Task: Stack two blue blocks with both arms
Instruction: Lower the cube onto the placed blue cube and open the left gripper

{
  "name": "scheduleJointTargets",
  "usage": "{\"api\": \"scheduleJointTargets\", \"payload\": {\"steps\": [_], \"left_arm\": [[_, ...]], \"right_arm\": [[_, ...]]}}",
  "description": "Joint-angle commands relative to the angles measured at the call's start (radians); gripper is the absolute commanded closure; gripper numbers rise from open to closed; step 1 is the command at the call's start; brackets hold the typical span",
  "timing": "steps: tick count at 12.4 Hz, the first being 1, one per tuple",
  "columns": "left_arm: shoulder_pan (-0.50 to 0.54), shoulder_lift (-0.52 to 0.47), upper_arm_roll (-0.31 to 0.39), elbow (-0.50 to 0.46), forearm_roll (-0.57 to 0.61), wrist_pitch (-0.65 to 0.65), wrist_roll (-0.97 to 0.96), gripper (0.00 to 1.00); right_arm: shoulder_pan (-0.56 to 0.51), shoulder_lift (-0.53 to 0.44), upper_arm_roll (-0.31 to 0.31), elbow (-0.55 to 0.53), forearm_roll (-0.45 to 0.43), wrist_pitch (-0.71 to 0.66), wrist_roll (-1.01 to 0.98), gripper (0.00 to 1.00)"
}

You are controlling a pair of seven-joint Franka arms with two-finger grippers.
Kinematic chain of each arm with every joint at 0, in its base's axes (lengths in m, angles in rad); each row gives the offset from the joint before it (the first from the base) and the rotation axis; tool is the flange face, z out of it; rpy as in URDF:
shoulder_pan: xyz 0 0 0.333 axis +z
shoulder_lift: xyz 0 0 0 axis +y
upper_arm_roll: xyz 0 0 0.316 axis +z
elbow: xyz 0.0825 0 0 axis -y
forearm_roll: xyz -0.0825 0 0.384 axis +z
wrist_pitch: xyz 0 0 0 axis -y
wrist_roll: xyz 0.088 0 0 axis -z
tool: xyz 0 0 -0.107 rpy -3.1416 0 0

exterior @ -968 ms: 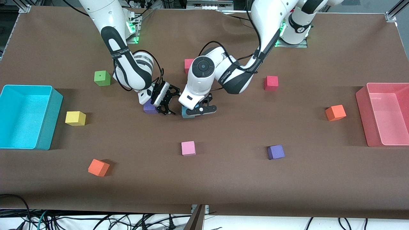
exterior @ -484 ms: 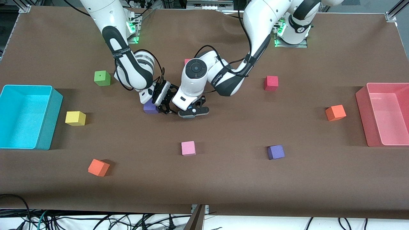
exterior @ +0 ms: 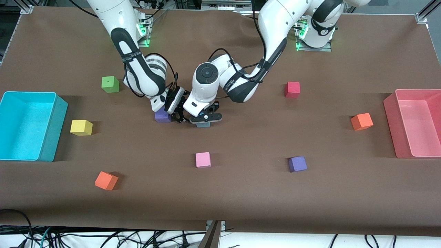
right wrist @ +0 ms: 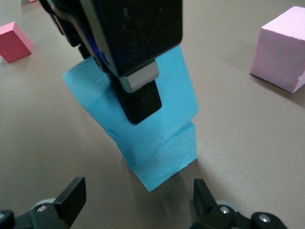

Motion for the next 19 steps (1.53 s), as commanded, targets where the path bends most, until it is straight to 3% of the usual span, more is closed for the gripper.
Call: {"api": "scheduleJointTargets", "payload": {"steps": [1, 7, 10, 13, 16, 19], "left_arm": [[-0.015, 0.013, 0.012, 0.013, 0.013, -0.004, -0.018, 0.01], [-0.009, -0.002, 0.014, 0.026, 0.010, -0.013, -0.019, 0.00], [0.062, -0.077, 0.014, -0.001, 0.007, -0.038, -0.013, 0.00], [0.158, -0.206, 0.006, -0.071, -0.067, -0.093, 0.002, 0.00], [0.338, -0.428, -0.046, -0.229, -0.073, -0.206, 0.149, 0.00], [0.486, -0.603, -0.043, -0.265, -0.092, -0.506, 0.361, 0.00]], "right_arm": [[0.004, -0.001, 0.003, 0.002, 0.026, 0.009, -0.027, 0.00], [0.004, -0.004, 0.003, 0.000, 0.026, 0.009, -0.026, 0.00], [0.003, -0.005, 0.003, 0.000, 0.026, 0.009, -0.026, 0.00], [0.001, -0.019, 0.000, -0.001, 0.025, 0.011, -0.023, 0.00], [-0.006, -0.057, -0.005, -0.024, 0.022, 0.009, -0.017, 0.00], [-0.007, -0.091, -0.003, -0.095, 0.022, 0.008, -0.012, 0.00]]}}
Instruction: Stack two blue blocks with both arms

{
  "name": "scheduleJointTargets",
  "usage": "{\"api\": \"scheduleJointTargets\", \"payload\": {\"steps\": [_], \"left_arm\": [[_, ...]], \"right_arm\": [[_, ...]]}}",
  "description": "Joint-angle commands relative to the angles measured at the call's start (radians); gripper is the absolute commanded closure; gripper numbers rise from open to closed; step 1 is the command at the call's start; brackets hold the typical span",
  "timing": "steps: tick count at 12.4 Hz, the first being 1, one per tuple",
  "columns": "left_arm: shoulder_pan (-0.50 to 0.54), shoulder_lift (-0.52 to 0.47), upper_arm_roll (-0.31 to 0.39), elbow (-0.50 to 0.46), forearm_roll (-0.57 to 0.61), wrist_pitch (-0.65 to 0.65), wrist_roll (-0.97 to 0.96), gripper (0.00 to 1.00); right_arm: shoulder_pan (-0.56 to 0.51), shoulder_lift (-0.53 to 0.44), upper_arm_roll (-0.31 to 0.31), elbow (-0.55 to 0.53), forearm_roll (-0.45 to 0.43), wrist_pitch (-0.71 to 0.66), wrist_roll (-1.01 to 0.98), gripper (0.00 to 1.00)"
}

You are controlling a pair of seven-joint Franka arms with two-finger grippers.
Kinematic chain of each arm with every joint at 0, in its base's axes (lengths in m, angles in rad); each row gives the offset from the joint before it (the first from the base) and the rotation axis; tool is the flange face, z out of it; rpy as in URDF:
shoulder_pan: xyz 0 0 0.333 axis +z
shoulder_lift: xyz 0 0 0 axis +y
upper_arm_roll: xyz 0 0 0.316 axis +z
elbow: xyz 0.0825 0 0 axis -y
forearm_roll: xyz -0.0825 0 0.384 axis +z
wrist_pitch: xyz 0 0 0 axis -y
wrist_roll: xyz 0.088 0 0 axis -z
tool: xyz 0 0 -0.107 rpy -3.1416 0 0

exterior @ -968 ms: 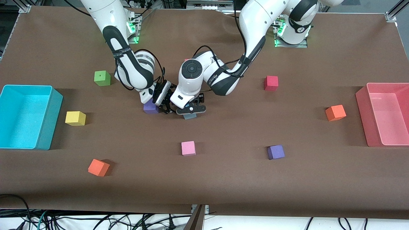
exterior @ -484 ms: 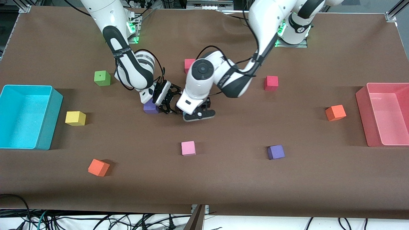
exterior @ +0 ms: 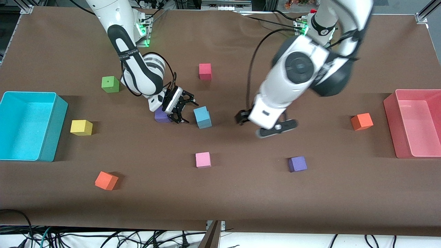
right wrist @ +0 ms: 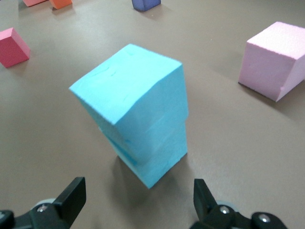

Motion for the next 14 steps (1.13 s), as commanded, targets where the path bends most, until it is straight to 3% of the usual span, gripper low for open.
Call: {"api": "scheduleJointTargets", "payload": {"steps": [1, 5, 10, 12, 14], "left_arm": [[0.137, -0.205, -0.012, -0.130, -0.023, -0.162, 0.221, 0.00], [0.321, -0.433, 0.003, -0.316, -0.002, -0.203, 0.448, 0.00], [0.390, -0.512, 0.085, -0.397, 0.073, -0.226, 0.642, 0.00], [0.392, -0.514, 0.089, -0.396, 0.075, -0.233, 0.646, 0.00], [0.390, -0.514, 0.092, -0.396, 0.075, -0.233, 0.645, 0.00]], "right_arm": [[-0.003, -0.074, 0.006, -0.089, 0.021, 0.004, 0.005, 0.00], [-0.003, -0.137, 0.004, -0.103, 0.016, 0.004, 0.168, 0.00], [-0.008, -0.206, -0.001, -0.121, -0.028, -0.004, 0.368, 0.00], [-0.009, -0.228, -0.013, -0.103, -0.130, -0.017, 0.539, 0.00], [-0.008, -0.260, -0.095, -0.097, -0.300, -0.153, 0.719, 0.00]]}}
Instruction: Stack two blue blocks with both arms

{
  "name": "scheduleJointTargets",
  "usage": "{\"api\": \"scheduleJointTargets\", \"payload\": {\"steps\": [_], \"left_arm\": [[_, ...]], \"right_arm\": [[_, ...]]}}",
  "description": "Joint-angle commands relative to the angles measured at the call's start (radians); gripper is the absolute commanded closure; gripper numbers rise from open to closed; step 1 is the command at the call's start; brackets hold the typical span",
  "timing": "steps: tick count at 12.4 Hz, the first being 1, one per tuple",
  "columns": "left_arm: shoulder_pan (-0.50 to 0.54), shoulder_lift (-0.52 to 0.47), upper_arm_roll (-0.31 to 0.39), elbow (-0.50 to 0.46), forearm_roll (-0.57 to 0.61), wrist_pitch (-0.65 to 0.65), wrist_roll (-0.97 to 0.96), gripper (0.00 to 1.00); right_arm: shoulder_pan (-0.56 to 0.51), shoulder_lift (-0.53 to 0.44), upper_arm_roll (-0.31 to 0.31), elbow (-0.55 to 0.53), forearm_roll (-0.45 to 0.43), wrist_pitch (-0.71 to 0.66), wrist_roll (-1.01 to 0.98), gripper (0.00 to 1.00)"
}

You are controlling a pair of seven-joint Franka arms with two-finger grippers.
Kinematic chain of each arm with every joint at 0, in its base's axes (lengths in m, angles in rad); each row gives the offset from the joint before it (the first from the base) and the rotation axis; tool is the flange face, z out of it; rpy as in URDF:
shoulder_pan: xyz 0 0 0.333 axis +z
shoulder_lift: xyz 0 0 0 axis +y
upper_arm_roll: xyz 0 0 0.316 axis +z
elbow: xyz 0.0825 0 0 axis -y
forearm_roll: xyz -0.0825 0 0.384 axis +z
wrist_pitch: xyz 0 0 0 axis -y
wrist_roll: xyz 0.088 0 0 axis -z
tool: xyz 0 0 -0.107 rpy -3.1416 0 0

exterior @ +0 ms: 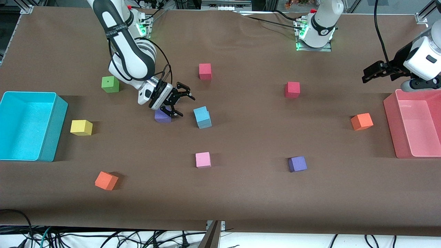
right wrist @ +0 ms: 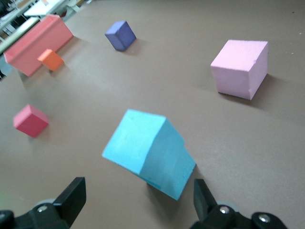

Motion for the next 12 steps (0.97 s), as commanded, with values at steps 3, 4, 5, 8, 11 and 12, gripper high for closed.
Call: {"api": "scheduleJointTargets", "payload": {"steps": [3, 4, 5, 8, 11, 12], "left_arm": [[0.002, -0.030, 0.002, -0.022, 0.021, -0.006, 0.021, 0.00], [0.000, -0.030, 0.002, -0.022, 0.021, -0.006, 0.022, 0.00], [0.000, -0.030, 0.005, -0.022, 0.021, -0.008, 0.021, 0.00], [0.000, -0.030, 0.010, -0.020, 0.049, -0.014, 0.021, 0.00], [-0.001, -0.030, 0.010, -0.016, 0.057, -0.027, 0.021, 0.00], [-0.001, -0.032, 0.010, -0.014, 0.058, -0.027, 0.021, 0.00]], "right_arm": [[-0.007, -0.096, -0.215, 0.006, -0.391, -0.330, 0.335, 0.00], [-0.007, -0.097, -0.284, 0.037, -0.492, -0.445, 0.402, 0.00], [-0.007, -0.096, -0.350, 0.087, -0.592, -0.560, 0.460, 0.00], [-0.010, -0.084, -0.506, 0.286, -0.927, -0.880, 0.652, 0.00], [-0.007, -0.094, -0.533, 0.481, -1.270, -1.038, 0.951, 0.00], [-0.005, -0.096, -0.530, 0.539, -1.371, -1.077, 1.029, 0.00]]}}
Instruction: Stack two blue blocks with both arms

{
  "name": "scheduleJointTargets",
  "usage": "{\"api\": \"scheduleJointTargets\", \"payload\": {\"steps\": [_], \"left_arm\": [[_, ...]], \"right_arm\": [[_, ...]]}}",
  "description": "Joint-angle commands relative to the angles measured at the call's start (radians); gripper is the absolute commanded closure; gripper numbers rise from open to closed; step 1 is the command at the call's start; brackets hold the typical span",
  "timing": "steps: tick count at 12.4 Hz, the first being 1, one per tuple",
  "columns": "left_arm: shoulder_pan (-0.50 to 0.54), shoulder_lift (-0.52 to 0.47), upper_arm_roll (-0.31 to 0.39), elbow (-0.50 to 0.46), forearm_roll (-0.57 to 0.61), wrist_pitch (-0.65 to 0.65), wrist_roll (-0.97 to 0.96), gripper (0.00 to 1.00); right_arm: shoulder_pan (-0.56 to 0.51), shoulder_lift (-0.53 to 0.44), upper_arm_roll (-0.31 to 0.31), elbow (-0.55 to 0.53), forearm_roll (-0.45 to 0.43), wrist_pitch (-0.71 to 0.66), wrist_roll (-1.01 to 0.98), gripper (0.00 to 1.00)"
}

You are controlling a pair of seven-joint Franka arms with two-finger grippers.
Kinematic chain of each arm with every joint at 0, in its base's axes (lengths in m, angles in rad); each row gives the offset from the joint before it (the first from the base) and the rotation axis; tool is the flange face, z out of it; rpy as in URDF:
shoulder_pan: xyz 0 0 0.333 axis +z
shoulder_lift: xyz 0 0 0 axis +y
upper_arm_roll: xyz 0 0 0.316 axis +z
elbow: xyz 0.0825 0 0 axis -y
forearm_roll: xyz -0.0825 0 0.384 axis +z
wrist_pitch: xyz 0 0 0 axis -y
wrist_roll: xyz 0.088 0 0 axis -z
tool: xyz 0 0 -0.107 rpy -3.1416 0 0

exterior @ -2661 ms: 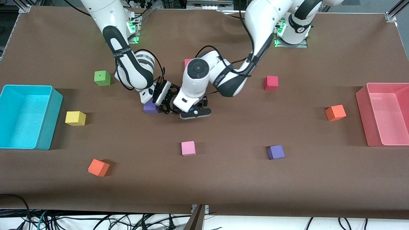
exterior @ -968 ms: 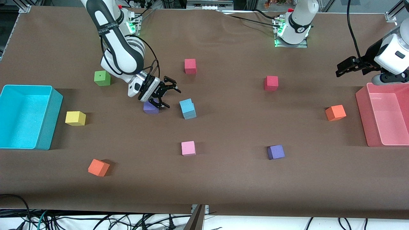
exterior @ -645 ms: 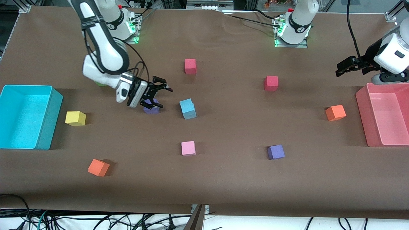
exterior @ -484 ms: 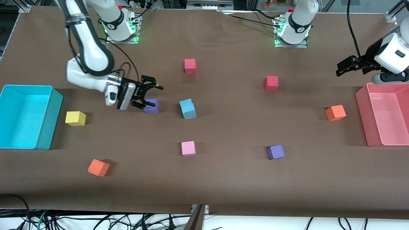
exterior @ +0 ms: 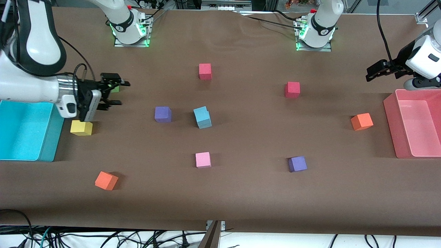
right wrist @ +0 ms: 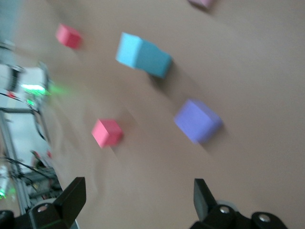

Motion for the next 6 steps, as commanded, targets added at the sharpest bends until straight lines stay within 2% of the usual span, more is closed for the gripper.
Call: {"api": "scheduleJointTargets", "payload": {"steps": [1, 2, 3, 4, 5, 6], "left_arm": [[-0.004, -0.023, 0.002, -0.007, 0.023, -0.014, 0.021, 0.00], [-0.007, -0.026, 0.002, -0.006, 0.023, -0.019, 0.021, 0.00], [-0.017, -0.022, 0.003, -0.003, 0.023, -0.026, 0.016, 0.00], [-0.021, -0.014, 0.003, 0.005, 0.023, -0.028, 0.014, 0.00], [-0.023, 0.006, 0.003, 0.025, 0.023, -0.039, 0.014, 0.00], [-0.023, 0.030, 0.002, 0.054, 0.023, -0.057, 0.013, 0.00]], "right_arm": [[0.008, 0.003, 0.014, 0.142, -0.207, -0.095, 0.201, 0.00], [0.016, 0.000, 0.018, 0.163, -0.285, -0.104, 0.278, 0.00], [0.011, -0.003, 0.053, 0.173, -0.365, -0.107, 0.410, 0.00], [0.008, -0.008, 0.101, 0.174, -0.447, -0.093, 0.550, 0.00], [0.003, -0.008, 0.174, 0.174, -0.532, -0.058, 0.718, 0.00], [-0.038, -0.017, 0.236, 0.170, -0.580, 0.006, 0.837, 0.00]]}}
